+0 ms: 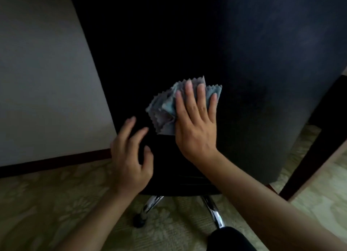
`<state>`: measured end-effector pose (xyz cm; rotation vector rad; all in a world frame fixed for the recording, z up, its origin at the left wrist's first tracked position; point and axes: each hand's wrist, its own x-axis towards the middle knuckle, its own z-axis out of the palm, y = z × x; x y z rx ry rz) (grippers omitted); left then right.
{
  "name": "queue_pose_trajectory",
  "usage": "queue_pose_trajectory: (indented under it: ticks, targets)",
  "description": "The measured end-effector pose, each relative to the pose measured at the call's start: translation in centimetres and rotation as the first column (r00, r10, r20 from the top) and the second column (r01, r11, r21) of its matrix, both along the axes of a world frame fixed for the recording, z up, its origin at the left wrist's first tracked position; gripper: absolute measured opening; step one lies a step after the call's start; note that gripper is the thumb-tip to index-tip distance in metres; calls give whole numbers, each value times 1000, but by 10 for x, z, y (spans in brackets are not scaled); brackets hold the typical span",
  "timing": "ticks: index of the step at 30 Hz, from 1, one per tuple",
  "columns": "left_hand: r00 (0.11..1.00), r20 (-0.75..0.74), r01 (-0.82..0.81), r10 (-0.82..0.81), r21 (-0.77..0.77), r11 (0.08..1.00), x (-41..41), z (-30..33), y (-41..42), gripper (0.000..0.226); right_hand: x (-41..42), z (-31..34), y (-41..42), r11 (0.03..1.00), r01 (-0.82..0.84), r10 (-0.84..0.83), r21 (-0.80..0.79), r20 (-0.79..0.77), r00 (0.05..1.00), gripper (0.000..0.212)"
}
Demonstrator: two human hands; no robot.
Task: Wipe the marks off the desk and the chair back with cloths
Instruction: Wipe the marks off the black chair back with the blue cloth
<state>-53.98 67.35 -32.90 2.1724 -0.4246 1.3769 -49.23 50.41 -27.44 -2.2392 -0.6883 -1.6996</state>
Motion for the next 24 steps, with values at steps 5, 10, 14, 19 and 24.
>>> queue_pose_trajectory:
  ticks: [5,10,14,19,24]
  targets:
    - [922,-332,-105,-198,-708,698,12,-32,21,59,4,-87,12,799,31,-63,-601,-32,998,63]
    - [664,-508,-163,-549,-815,557,2,-72,29,54,-18,-155,-2,465,20,-252,-885,-110,961,81]
    - [625,-459,-262,-632,-885,385,0,-87,32,42,-5,-100,45,650,50,-150,-758,-64,987,71]
    - [591,-458,-307,-664,-889,340,1,-99,43,37,-7,-142,77,692,-26,-152,-721,-180,972,72]
    - [700,-555,-207,-451,-761,615,-4,-115,41,50,-24,-199,27,540,-157,-174,-827,-293,940,70]
